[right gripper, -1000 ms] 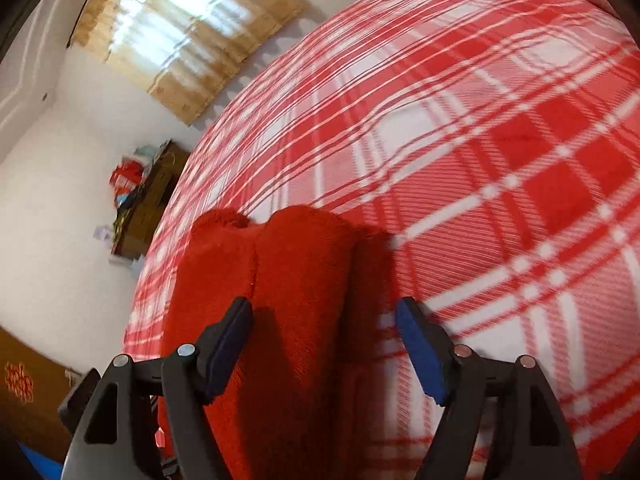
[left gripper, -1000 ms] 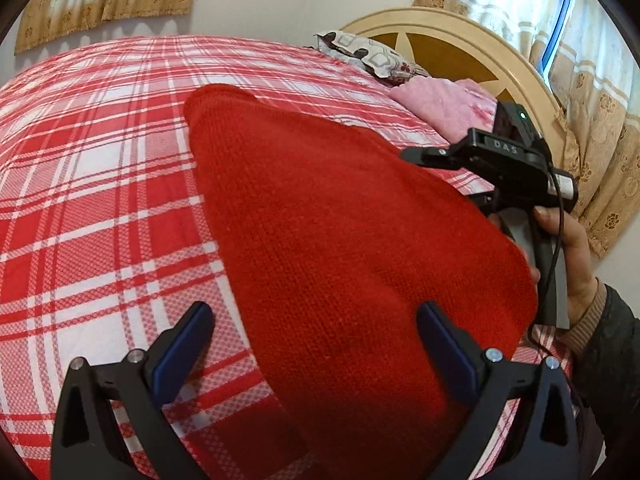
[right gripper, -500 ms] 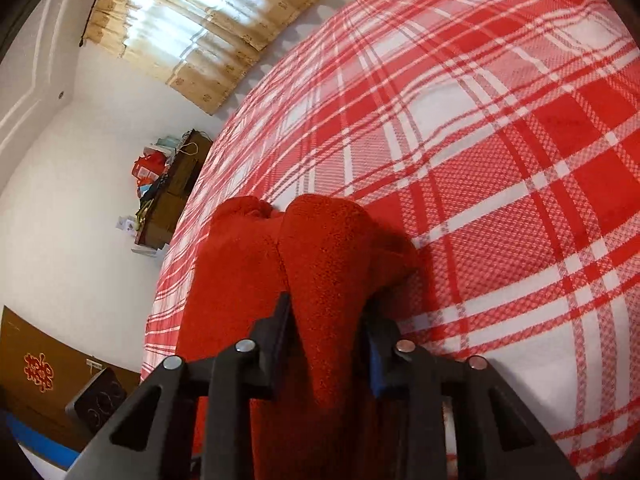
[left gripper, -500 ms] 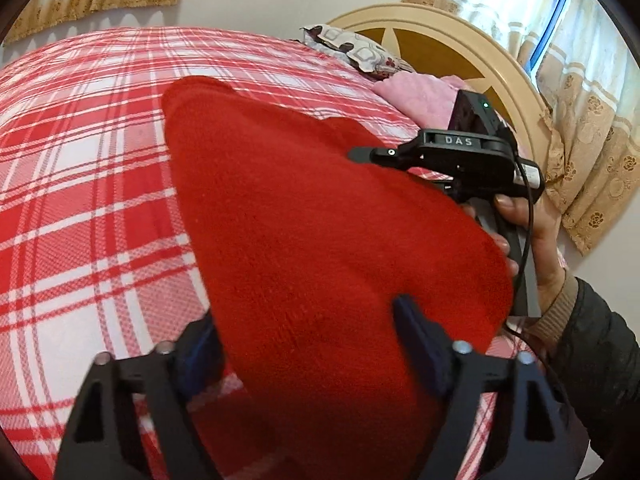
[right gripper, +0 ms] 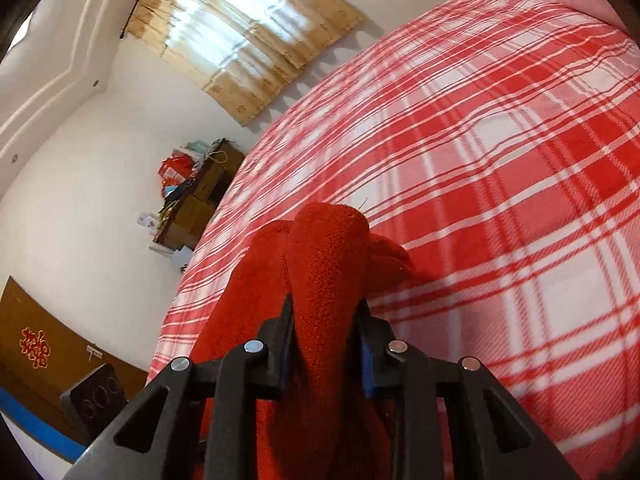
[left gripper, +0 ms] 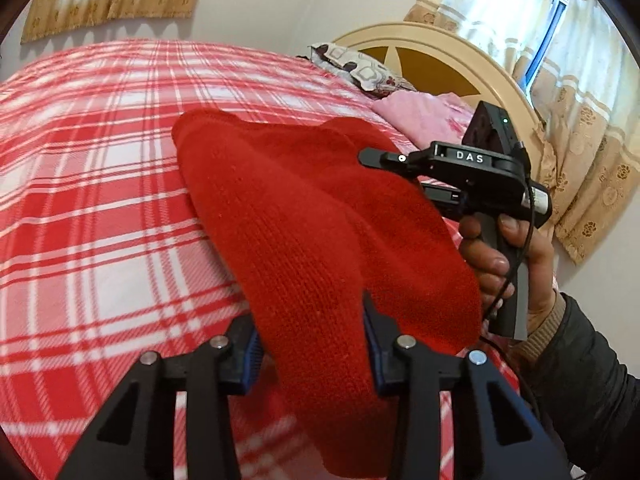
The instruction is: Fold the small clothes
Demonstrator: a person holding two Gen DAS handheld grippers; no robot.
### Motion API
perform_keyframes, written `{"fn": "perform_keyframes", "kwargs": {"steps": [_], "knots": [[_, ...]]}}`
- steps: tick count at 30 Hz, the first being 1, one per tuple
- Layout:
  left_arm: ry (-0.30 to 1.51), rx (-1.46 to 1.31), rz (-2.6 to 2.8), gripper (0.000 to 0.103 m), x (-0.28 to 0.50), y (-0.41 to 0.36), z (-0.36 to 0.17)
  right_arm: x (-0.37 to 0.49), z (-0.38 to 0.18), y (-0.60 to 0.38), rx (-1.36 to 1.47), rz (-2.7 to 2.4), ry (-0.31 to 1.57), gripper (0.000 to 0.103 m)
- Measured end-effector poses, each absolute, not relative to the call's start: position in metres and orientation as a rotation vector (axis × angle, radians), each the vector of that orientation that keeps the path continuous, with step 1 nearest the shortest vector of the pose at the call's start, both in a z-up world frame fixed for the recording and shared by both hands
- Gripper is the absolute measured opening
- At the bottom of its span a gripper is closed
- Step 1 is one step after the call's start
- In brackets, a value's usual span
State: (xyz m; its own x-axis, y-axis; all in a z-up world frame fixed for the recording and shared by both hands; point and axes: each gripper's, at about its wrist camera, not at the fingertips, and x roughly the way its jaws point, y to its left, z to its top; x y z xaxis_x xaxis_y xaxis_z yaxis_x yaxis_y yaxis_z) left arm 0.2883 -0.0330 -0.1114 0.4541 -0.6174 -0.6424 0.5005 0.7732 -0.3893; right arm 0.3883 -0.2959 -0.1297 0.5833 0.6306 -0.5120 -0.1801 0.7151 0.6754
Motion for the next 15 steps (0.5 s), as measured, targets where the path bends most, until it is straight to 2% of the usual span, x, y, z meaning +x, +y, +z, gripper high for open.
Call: {"fn": "perform_keyframes", "kwargs": {"steps": [15], "knots": [[0.798,-0.168,-0.589,0.043,0.245,0.041,-0.099,0.368,-0.117,-0.192,0.548,0.654,0.835,0.026]]}}
